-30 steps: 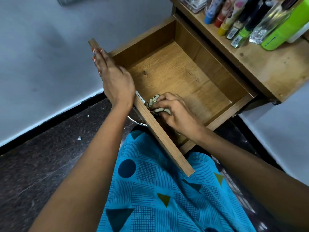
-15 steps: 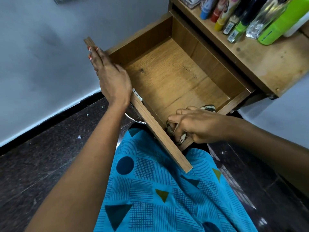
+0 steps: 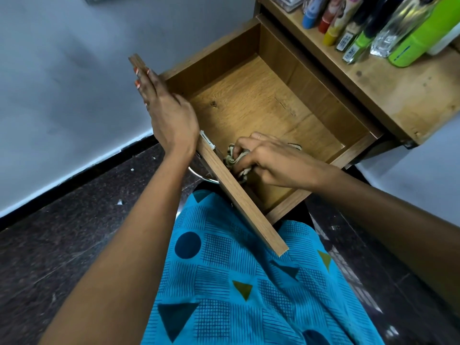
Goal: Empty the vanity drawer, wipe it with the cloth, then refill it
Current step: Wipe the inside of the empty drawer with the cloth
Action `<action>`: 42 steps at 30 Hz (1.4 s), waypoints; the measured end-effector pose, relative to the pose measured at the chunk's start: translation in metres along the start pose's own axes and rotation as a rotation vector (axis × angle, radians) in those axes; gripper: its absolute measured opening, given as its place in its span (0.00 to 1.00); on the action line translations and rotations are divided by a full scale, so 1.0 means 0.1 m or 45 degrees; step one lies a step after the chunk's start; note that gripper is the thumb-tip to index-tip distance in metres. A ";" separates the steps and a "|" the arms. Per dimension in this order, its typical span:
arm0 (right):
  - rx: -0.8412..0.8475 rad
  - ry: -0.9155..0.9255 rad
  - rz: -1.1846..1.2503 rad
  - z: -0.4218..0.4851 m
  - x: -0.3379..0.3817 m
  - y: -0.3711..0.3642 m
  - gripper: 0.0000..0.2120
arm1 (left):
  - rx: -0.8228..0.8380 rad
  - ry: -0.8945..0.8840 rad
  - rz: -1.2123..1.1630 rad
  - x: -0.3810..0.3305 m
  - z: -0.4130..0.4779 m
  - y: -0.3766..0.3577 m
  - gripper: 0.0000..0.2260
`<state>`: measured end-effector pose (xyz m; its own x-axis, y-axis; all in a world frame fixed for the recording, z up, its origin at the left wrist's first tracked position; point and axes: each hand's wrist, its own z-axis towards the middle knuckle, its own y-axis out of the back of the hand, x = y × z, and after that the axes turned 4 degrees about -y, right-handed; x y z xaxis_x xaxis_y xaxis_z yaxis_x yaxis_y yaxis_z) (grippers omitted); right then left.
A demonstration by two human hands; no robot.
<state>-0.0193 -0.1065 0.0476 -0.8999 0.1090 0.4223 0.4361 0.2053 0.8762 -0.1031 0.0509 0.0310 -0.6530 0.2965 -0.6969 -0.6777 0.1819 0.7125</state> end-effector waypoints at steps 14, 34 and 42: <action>0.524 -0.015 -0.241 -0.29 0.21 0.13 0.16 | -0.003 -0.001 -0.008 0.01 0.00 -0.01 0.25; -0.501 -0.388 0.112 -1.00 0.47 -0.53 0.22 | -0.006 0.006 -0.013 0.02 0.01 -0.01 0.24; -0.587 -0.769 0.231 -1.09 -0.24 -0.46 0.20 | -0.012 0.007 -0.016 0.01 0.01 0.00 0.24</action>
<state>-0.0189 -0.2244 0.0227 -0.5967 0.6399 0.4843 0.4090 -0.2767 0.8695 -0.1033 0.0516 0.0304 -0.6464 0.2889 -0.7062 -0.6890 0.1768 0.7029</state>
